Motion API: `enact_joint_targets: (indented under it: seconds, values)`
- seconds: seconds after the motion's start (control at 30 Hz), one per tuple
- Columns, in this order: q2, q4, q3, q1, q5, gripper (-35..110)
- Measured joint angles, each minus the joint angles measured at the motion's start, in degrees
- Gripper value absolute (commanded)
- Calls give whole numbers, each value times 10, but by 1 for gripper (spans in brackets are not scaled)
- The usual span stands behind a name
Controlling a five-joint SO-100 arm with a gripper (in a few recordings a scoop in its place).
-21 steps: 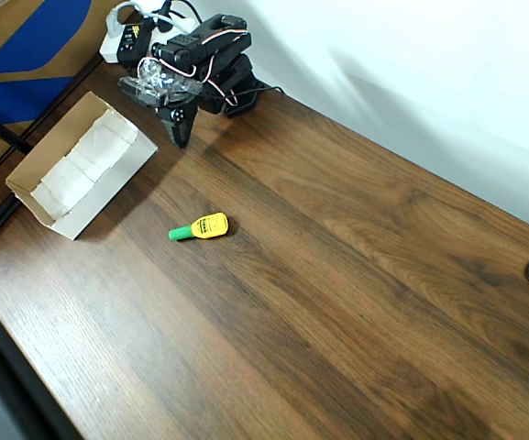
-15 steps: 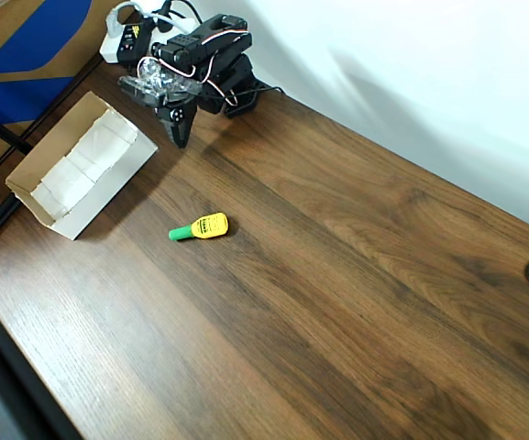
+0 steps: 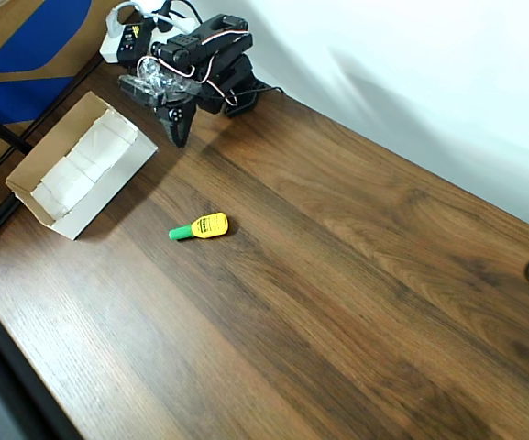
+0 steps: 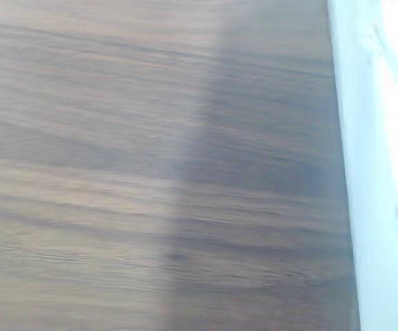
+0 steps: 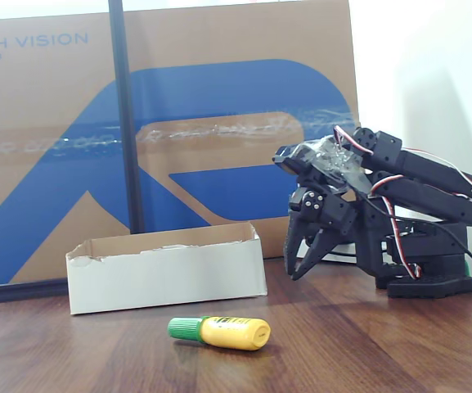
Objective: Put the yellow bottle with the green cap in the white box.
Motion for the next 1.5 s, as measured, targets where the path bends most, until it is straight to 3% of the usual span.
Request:
enact_joint_targets:
  seconds: [0.33,0.67,1.0,1.5]
  values:
    - [-8,44,-110,21,-30,0]
    - [-150,30,-214,22,-25,0]
    - [-320,-59,-256,-11,-7,0]
    - [-600,-317,-317,-77,-63,13]
